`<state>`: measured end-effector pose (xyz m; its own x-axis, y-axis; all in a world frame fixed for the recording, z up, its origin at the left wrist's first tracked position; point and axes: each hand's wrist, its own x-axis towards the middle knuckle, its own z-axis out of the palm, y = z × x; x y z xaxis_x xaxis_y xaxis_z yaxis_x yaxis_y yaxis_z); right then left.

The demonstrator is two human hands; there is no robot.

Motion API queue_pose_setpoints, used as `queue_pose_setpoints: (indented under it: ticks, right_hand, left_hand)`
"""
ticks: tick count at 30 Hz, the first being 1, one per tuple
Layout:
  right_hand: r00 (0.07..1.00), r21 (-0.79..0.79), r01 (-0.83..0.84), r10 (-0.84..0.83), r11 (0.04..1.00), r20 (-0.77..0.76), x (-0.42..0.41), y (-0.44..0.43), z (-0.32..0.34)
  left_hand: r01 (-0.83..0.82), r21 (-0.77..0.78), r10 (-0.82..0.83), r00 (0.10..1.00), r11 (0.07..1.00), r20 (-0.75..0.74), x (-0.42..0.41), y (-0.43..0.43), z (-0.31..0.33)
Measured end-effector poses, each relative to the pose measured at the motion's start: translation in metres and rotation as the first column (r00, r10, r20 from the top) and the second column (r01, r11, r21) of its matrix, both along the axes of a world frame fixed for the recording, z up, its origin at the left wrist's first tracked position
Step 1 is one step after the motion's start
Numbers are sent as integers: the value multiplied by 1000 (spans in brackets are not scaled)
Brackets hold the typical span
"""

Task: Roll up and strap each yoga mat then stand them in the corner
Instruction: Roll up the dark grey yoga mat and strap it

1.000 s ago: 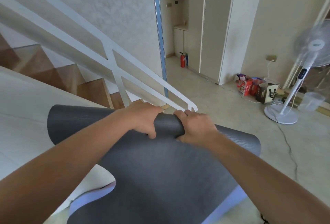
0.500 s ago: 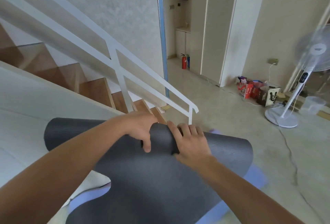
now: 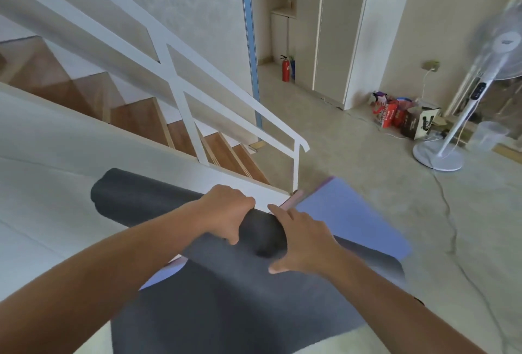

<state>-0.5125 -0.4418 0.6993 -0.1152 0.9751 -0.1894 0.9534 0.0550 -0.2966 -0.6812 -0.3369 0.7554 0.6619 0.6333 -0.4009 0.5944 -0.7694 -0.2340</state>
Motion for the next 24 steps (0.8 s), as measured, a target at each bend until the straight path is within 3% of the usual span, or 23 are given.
queue_pose_setpoints:
  ticks: [3,10,15,17,20,22,24]
  right_hand:
    - [981,103,43,-62,994,186,3,-3,-23]
    - [950,431,138,-243,892,198,56,15,-20]
    - [959,252,236,-267,939,98,68,7,-2]
    - [968,126,238,-246,963,54,57,-6,-5]
    - [969,-74,237,-242,969,-54,35,-27,-23]
    - [957,-99,270,-278,958,-81,16,-41,-36]
    - [950,-75,313,-314,947,-2,-12,-52,-52]
  left_hand:
    - [-25,-46,25,1000,999,4,16,4,-4]
    - [82,170,-102,988,982,114,63,9,12]
    - [291,424,-320,947,858,-4,61,2,-9]
    - [341,345,-359,933,874,-14,55,2,-19]
    - [344,111,-348,937,933,24,44,0,-33]
    - [335,-20,-335,942,942,-2,33,1,-48]
    - [249,-162,-253,967,955,-3,14,5,-63]
